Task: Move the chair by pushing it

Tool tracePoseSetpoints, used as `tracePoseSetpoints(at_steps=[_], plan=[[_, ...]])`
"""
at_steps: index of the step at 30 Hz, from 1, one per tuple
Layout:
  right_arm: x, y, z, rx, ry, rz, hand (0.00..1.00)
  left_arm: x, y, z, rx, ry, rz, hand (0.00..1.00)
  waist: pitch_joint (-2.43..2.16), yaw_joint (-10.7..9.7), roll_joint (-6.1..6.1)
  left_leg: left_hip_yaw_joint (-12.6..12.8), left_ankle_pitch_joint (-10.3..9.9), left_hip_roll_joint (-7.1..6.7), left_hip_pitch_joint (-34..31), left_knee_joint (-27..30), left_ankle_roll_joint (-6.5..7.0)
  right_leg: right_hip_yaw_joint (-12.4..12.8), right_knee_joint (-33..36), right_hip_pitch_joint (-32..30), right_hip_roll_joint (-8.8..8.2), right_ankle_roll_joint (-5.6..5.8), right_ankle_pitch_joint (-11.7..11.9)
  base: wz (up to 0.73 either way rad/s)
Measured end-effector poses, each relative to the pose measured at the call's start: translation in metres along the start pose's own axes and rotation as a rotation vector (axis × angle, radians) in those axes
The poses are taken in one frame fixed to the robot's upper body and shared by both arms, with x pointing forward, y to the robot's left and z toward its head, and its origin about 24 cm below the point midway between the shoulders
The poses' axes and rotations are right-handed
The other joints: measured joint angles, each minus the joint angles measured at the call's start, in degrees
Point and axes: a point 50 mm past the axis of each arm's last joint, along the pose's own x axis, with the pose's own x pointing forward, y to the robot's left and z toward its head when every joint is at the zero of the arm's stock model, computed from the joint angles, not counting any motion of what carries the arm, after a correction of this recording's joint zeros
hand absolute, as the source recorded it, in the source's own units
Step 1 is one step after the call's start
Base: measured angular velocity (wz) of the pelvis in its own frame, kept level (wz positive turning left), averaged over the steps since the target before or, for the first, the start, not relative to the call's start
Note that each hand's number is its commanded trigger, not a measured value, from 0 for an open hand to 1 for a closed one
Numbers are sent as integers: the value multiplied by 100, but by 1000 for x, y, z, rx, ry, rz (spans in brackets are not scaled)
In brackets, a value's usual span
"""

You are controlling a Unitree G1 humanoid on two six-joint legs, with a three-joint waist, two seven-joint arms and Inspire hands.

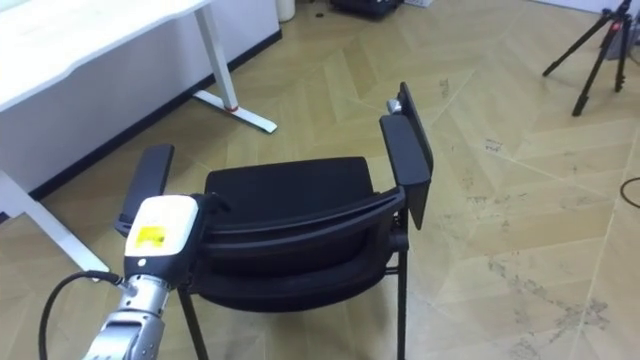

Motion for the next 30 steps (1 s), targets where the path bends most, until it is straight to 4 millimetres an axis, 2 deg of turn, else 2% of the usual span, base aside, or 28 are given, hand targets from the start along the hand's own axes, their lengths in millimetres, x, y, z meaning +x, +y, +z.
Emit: tracePoseSetpoints(at_steps=[13,21,24,30], plan=[[0,-1,1,4,-3,-5,0,2,3,1,-1,-8,11,100,6,13,-37,-38,0,-1,-31,17,0,-15,-13,28,1,-2,1,1],[-1,-14,3,25,-12,-177,0,3,5,0,-1,-11,21,100,6,-17,-38,-30,0,-5,-54,7,0,-6,-5,7,1,-2,1,0],[-3,-25,9,49,-35,-286,0,2,6,0,0,-10,24,100,8,-19,-42,-29,1,-6,-59,16,1,-5,0,3,0,-2,1,0],[-9,-41,46,77,-154,-483,0,2,7,-4,3,-4,28,100,11,-76,-57,-22,3,-6,-88,38,0,-3,31,-40,-1,-4,-1,0]])
